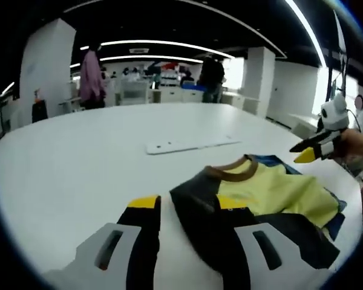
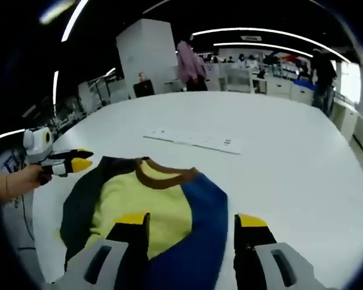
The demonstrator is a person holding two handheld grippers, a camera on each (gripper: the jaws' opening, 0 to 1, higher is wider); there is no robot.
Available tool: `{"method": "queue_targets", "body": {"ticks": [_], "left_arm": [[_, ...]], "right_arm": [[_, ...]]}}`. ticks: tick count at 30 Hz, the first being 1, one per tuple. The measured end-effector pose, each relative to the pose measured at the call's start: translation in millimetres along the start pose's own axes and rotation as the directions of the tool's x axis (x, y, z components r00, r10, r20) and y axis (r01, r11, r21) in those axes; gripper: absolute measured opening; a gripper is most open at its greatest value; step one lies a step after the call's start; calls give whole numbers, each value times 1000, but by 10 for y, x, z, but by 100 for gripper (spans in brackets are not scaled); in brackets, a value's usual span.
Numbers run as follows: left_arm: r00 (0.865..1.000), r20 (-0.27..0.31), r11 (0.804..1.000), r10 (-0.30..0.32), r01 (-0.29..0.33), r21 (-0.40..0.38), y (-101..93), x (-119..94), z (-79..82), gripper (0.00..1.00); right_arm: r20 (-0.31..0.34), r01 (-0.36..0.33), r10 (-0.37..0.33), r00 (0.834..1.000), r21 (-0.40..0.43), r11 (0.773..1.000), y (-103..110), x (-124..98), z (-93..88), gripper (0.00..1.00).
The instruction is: Fold the garment on the visible template until the final outline fits inside the template.
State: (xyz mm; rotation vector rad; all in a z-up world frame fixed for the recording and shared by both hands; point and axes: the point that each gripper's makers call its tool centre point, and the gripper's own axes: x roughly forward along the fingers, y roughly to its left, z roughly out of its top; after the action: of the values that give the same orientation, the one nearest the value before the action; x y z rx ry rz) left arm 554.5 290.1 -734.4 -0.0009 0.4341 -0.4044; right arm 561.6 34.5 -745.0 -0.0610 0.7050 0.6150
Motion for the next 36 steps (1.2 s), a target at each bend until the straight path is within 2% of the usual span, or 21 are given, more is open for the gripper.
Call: {"method": "queue_targets", "body": {"ticks": [3, 7, 9, 12, 16, 20, 27, 28, 30, 36], "left_arm": [[999, 4, 999, -44, 44, -5, -123, -92, 1, 43], [997, 3, 997, -76, 76, 8, -258, -244, -18, 48], [995, 23, 994, -95, 96, -45, -327, -321, 3, 51], [994, 33, 995, -101, 101, 7, -421, -441, 32, 52], [989, 39, 990, -142, 142, 6, -576, -574, 13, 56], [983, 22, 983, -180, 179, 47, -742, -688, -52, 57], [971, -4, 969, -238, 238, 61, -1058, -877, -217, 56], [969, -5, 967, -245, 245, 63, -1098, -895, -237, 56], [965, -11, 963, -263, 263, 59, -1180, -929, -297, 55], [954, -49, 954, -296, 298, 43, -1375, -1013, -518, 51]], "right_arm": [[1, -55, 55, 999, 13, 998, 143, -128, -15, 64], [-20, -74, 73, 997, -28, 997, 255, -278, -89, 69], [-3, -98, 98, 995, -26, 995, 339, -364, -98, 73], [2, -130, 130, 992, -25, 991, 469, -480, -152, 74], [0, -138, 138, 990, -66, 988, 601, -617, -270, 76], [5, -172, 172, 985, -64, 983, 737, -748, -378, 75], [3, -211, 212, 977, -89, 974, 961, -1001, -547, 73], [9, -217, 219, 976, -93, 972, 1002, -1041, -568, 73], [64, -232, 241, 969, -121, 965, 1083, -1106, -537, 69], [39, -289, 296, 954, -131, 948, 1267, -1202, -719, 67]]}}
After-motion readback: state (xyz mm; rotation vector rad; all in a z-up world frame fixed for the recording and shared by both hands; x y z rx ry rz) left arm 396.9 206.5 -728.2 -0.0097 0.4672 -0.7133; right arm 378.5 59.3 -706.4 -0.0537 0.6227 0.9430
